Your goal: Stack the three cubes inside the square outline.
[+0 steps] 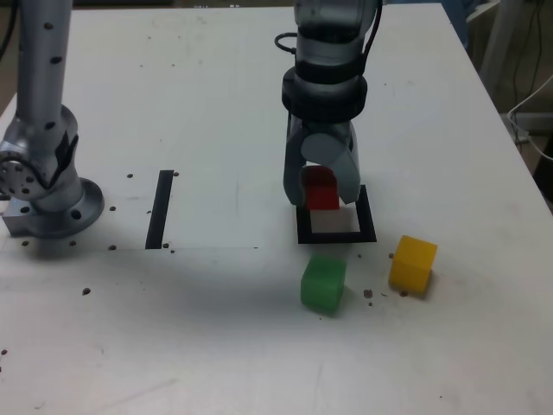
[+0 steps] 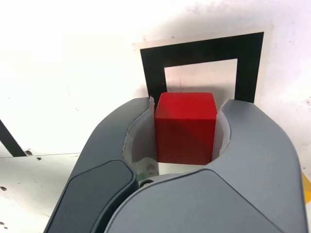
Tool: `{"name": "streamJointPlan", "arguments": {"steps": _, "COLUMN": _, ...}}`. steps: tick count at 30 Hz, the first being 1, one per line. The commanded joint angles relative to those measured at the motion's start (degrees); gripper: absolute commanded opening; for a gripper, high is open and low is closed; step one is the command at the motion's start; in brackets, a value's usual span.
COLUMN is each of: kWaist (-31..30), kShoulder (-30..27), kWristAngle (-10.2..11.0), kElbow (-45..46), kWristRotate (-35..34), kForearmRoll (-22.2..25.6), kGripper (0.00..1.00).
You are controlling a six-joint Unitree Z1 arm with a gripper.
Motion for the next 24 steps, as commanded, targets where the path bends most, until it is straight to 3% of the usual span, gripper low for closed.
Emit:
{"name": "streamJointPlan", "arguments": {"steps": 1, "kWaist": -0.09, "kShoulder": 1.07, "kWristAngle": 0.29, "kElbow": -0.79, "kWristRotate": -0.13, "kForearmRoll": 0.11, "kGripper": 0.26}}
{"name": "streamJointPlan", "arguments": {"steps": 9, "kWaist": -0.09, "kShoulder": 3.40, "kWristAngle": 0.89, "kElbow": -1.89, "kWristRotate": -0.13, "kForearmRoll": 0.17, "kGripper": 0.29}}
{"name": "streamJointPlan", "arguments": {"steps": 14, "kWaist": -0.09, "kShoulder": 3.69, "kWristAngle": 0.87, "kElbow": -1.99, "kWristRotate": -0.13, "kForearmRoll": 0.41, "kGripper": 0.39}}
{"name": "streamJointPlan", "arguments": {"steps": 18, "kWaist": -0.09, "kShoulder": 3.74, "kWristAngle": 0.75, "kElbow": -1.98, "kWristRotate": -0.04, "kForearmRoll": 0.75, "kGripper": 0.54}}
{"name": "streamJointPlan", "arguments": {"steps": 24, "kWaist": 0.13, "kShoulder": 3.71, "kWristAngle": 0.54, "kElbow": -1.57, "kWristRotate": 0.17, "kForearmRoll": 0.91, "kGripper": 0.93}}
